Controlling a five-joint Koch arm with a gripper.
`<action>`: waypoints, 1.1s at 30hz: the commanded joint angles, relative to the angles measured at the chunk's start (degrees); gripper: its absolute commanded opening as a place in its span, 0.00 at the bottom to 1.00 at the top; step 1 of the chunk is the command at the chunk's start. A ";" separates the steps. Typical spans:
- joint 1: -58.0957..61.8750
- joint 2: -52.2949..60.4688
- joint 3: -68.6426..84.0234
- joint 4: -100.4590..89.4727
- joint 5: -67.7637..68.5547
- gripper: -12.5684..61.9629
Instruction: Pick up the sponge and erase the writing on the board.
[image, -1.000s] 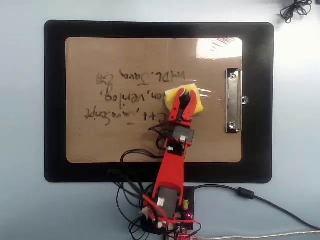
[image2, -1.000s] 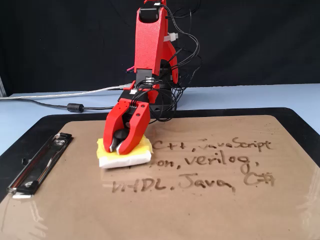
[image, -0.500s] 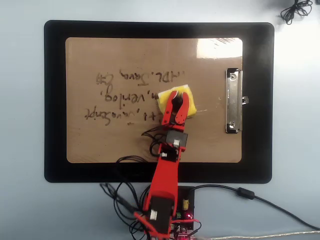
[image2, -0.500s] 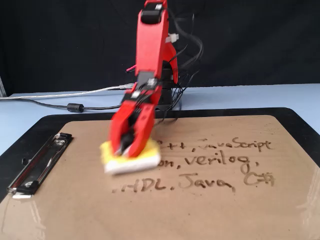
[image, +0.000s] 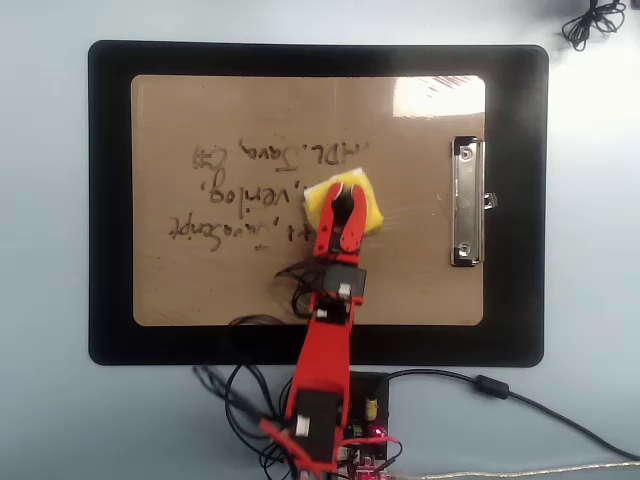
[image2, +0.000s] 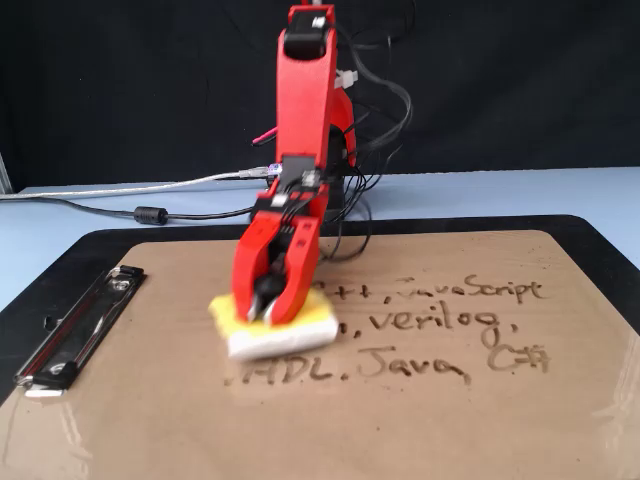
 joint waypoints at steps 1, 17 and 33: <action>-0.44 12.39 10.37 1.32 -1.49 0.06; 1.67 20.13 22.41 -3.78 -1.05 0.06; 13.45 16.44 13.62 2.64 -2.02 0.06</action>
